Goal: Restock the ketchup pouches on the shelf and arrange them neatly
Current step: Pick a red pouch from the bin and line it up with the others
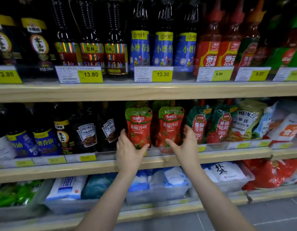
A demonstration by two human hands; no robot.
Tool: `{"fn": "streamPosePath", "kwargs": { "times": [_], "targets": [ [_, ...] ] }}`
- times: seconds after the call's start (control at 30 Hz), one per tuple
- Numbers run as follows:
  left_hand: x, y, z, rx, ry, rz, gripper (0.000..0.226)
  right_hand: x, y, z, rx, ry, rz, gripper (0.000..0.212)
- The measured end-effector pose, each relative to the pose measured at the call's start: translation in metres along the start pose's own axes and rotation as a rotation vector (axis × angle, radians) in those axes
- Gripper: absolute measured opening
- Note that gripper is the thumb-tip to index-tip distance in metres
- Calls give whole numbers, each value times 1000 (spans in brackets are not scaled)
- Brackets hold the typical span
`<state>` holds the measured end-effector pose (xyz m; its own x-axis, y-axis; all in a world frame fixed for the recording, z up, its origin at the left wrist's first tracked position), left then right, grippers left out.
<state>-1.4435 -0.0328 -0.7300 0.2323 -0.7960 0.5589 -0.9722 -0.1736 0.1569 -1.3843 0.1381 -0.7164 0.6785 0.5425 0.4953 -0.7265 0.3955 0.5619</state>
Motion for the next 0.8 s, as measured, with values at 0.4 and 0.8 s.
{"fn": "streamPosePath", "kwargs": {
  "times": [0.4,0.8],
  "targets": [
    [-9,-5,-17,91,98,-105,82,1,22,-11,-48,18,202,67],
    [-13,3,-1,-11,106,-127,77,-6,25,-26,-36,175,282,39]
  ]
}}
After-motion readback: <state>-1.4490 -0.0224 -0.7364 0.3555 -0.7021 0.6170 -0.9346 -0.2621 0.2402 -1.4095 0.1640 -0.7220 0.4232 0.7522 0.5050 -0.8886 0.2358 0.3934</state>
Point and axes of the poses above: each hand's wrist, its own y-axis towards the middle knuckle, its own x-axis out of the back of the hand, z = x × y, the point moved 1 cm from there along y, towards the middle knuckle, and after that the axes turned 14 degrees about x, right-handed, at the moved point
